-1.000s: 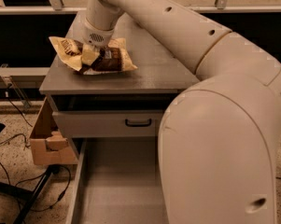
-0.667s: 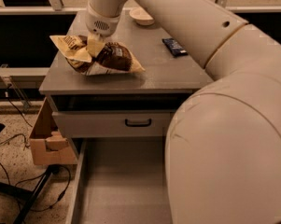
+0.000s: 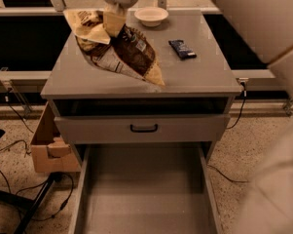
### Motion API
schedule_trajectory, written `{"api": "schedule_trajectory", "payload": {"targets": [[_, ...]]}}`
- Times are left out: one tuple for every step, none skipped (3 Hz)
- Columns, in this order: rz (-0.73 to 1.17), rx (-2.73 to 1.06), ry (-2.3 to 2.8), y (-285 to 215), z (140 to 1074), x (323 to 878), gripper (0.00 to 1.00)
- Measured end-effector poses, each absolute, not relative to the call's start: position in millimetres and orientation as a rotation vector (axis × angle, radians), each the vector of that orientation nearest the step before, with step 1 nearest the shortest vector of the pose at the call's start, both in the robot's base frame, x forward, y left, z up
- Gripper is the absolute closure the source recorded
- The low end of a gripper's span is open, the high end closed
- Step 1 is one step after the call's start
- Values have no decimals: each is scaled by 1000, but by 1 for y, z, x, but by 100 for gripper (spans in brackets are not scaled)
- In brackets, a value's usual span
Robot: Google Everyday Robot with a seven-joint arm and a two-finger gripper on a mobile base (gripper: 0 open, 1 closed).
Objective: Place brown chip bag into middle drawer
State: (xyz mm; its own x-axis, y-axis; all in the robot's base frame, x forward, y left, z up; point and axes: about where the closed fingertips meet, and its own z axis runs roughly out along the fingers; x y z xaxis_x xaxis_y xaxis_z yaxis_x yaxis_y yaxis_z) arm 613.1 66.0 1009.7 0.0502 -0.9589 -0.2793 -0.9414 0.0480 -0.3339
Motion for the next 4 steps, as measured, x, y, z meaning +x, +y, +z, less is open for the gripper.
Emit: {"api": "schedule_trajectory", "payload": {"targets": [[-83, -1784, 1972, 33, 1034, 556, 100], [-56, -1573, 2029, 1, 1051, 485, 100], [-59, -1448, 2080, -29, 1045, 437, 100], [-57, -1436, 2107, -37, 1034, 429, 100]]}}
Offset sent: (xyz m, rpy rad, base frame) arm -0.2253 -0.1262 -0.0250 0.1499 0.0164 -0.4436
